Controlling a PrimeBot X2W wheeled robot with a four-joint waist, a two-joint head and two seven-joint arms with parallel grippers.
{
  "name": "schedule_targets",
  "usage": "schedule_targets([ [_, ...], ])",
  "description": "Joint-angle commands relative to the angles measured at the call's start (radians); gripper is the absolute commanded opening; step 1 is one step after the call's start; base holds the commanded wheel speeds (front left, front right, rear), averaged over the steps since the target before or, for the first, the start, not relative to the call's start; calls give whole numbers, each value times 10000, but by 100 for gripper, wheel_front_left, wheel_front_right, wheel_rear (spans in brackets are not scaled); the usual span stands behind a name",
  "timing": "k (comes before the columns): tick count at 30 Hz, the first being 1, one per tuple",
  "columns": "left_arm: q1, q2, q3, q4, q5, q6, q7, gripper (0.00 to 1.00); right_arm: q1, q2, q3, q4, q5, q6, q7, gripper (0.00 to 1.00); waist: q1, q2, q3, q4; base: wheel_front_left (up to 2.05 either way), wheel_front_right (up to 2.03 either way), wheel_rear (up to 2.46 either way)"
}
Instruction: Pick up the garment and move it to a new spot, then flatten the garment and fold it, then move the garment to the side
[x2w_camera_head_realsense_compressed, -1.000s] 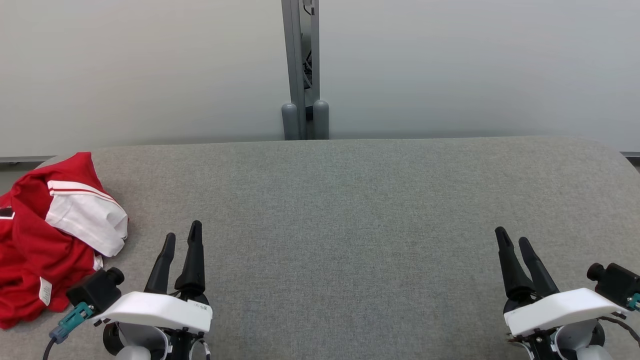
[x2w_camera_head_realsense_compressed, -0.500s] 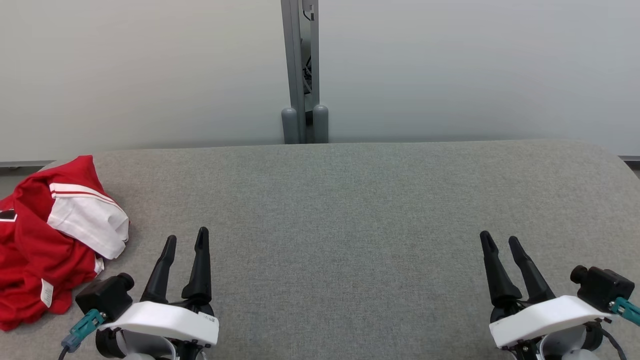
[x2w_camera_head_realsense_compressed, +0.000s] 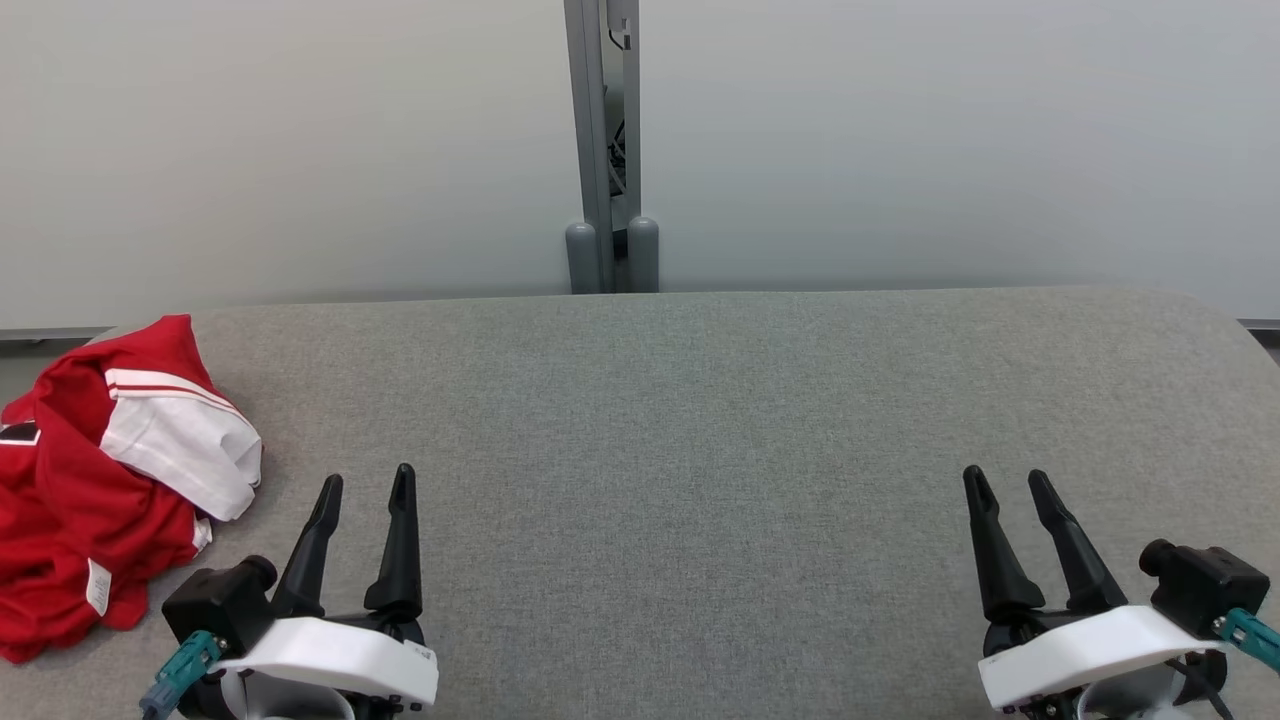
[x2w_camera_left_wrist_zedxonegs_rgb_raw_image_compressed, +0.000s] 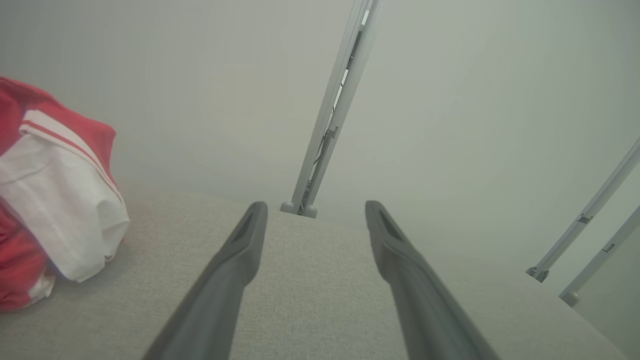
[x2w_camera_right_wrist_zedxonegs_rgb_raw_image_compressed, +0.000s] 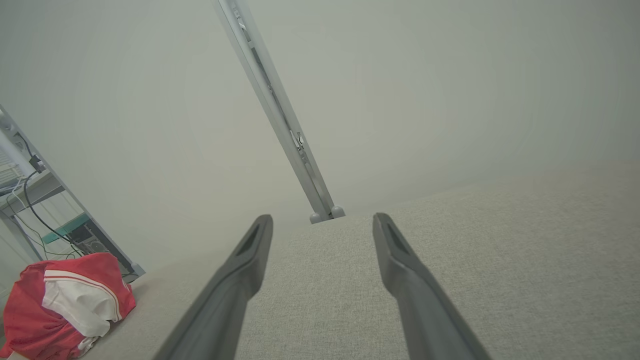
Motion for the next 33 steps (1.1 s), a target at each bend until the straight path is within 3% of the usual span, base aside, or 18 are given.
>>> schedule_targets([
  [1,31,56,49,-174,302,43,-78,100,32,-94,65,-140,-275,17,-142,100,0,-1,-15,8,0,0,0],
  [33,548,87,251,-172,2340,-18,-615,100,429,-147,168,-225,-2478,19,-944,100,0,-1,-270,4,0,0,0],
])
